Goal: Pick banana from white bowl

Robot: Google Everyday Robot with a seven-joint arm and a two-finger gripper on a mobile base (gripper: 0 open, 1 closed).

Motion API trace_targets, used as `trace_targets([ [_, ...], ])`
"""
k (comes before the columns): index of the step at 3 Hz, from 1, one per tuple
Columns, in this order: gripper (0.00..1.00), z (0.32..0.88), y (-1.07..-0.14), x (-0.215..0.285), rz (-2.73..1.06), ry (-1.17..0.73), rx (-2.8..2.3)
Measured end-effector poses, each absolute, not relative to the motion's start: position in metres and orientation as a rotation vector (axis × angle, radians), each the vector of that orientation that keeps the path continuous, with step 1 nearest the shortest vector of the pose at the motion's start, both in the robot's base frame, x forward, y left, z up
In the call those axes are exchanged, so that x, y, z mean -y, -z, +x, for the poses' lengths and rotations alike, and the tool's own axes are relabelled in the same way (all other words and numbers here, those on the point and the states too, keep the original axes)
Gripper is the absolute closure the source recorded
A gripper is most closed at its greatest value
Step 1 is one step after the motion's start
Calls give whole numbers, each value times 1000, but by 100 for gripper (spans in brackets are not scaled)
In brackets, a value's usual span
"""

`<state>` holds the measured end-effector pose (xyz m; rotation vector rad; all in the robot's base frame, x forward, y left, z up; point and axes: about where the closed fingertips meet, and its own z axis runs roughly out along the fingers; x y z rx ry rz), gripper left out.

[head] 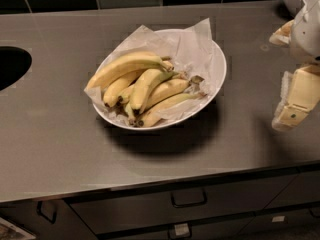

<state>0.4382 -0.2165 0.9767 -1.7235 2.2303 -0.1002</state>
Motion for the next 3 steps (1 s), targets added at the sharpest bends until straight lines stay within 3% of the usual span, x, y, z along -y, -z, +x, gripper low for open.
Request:
trace_targets([
  [2,0,442,-982,207,-1737,115,-2202],
  [3,0,454,-996,169,-1840,146,-2106],
])
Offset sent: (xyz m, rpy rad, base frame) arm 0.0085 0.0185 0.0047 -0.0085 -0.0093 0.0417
